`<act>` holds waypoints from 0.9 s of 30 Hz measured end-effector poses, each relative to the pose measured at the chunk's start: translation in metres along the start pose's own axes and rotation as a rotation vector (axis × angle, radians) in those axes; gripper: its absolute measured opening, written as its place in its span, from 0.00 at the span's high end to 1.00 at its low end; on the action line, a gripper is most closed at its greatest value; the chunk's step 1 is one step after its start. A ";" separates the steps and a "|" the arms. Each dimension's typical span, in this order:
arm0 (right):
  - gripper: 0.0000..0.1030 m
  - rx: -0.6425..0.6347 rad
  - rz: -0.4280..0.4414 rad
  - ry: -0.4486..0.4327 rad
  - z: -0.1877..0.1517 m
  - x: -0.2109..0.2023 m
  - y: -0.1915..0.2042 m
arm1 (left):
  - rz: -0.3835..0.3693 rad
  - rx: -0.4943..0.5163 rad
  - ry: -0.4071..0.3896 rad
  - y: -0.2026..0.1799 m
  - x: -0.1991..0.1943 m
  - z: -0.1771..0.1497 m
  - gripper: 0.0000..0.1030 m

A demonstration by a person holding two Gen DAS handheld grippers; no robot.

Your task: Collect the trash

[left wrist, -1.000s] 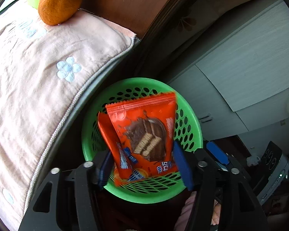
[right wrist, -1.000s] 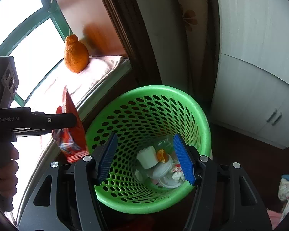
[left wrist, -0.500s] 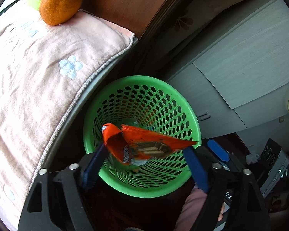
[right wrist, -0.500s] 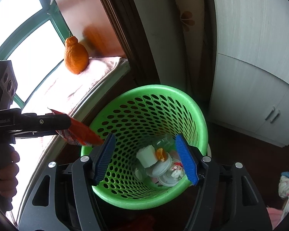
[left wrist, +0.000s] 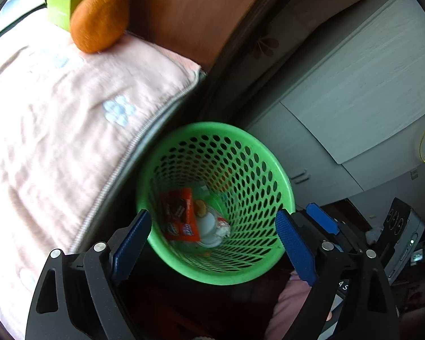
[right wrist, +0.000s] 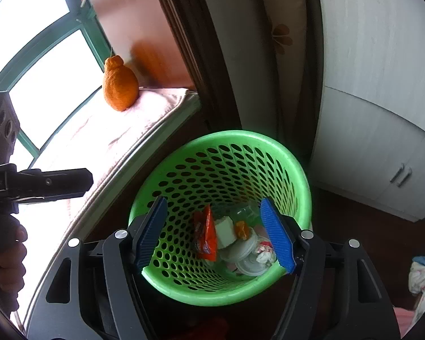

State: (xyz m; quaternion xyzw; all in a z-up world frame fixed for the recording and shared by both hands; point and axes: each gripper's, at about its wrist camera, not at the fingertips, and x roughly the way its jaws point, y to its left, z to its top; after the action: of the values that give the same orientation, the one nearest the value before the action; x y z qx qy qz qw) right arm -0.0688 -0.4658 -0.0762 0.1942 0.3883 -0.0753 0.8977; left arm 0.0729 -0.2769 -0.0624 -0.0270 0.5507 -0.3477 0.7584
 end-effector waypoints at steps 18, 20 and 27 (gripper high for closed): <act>0.30 -0.115 0.135 -0.006 0.014 0.015 0.081 | 0.202 -0.058 -0.176 0.066 -0.078 -0.022 0.16; 0.30 -0.133 0.151 -0.007 0.015 0.017 0.094 | 0.232 -0.069 -0.197 0.075 -0.088 -0.026 0.16; 0.24 -0.196 0.200 -0.014 0.021 0.022 0.136 | 0.302 -0.111 -0.255 0.107 -0.120 -0.039 0.15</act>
State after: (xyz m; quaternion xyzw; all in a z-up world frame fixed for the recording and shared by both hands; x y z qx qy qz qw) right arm -0.0008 -0.3499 -0.0392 0.1426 0.3663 0.0515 0.9180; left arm 0.0747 -0.1160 -0.0248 -0.0297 0.4666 -0.1927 0.8627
